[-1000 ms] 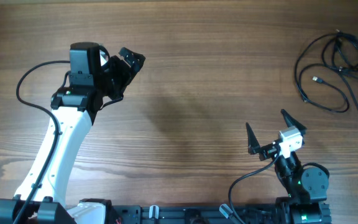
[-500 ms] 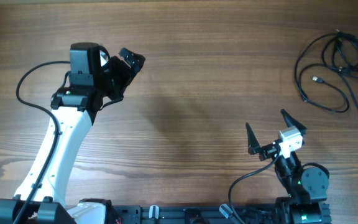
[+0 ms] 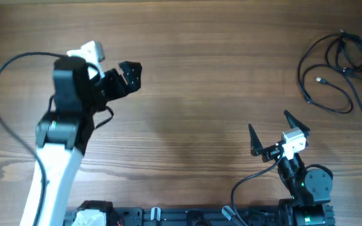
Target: Untangle cables
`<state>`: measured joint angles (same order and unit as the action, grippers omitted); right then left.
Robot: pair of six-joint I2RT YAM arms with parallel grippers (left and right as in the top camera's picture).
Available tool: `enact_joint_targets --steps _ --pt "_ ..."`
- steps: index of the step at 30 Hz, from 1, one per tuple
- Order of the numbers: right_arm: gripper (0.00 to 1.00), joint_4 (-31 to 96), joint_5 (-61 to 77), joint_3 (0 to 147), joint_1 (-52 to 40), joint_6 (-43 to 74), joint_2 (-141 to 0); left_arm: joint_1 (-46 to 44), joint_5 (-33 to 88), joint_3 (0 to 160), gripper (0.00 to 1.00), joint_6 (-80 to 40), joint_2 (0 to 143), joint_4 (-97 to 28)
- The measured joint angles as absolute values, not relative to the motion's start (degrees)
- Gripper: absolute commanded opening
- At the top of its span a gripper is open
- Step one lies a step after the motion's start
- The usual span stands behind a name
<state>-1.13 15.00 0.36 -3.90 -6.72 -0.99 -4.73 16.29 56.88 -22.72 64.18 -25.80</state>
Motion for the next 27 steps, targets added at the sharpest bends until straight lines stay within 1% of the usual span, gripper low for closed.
enact_joint_targets --steps 1,4,8,11,14,27 --pt "1.00 -1.10 14.98 0.36 -3.90 -6.72 -0.95 -4.71 16.29 55.20 1.00 -21.08 60.99 -24.10" --pt "1.00 -1.08 15.00 0.36 -3.90 -6.72 -0.89 -3.75 16.01 41.95 1.00 -15.75 46.09 -13.58" --pt "1.00 -1.08 15.00 0.36 -3.90 -6.72 -0.84 0.82 15.73 24.14 1.00 -13.80 28.75 -2.63" --pt "1.00 -1.06 15.00 0.36 -3.90 -6.70 -0.82 2.00 15.68 13.56 1.00 -12.21 19.88 4.34" --pt "1.00 -0.99 15.00 0.36 -3.90 -6.70 -0.78 2.00 15.68 8.27 1.00 -10.83 14.74 6.33" --pt "1.00 -0.97 15.00 0.36 -3.90 -6.70 -0.78 2.00 15.68 2.42 1.00 -6.22 4.01 6.74"
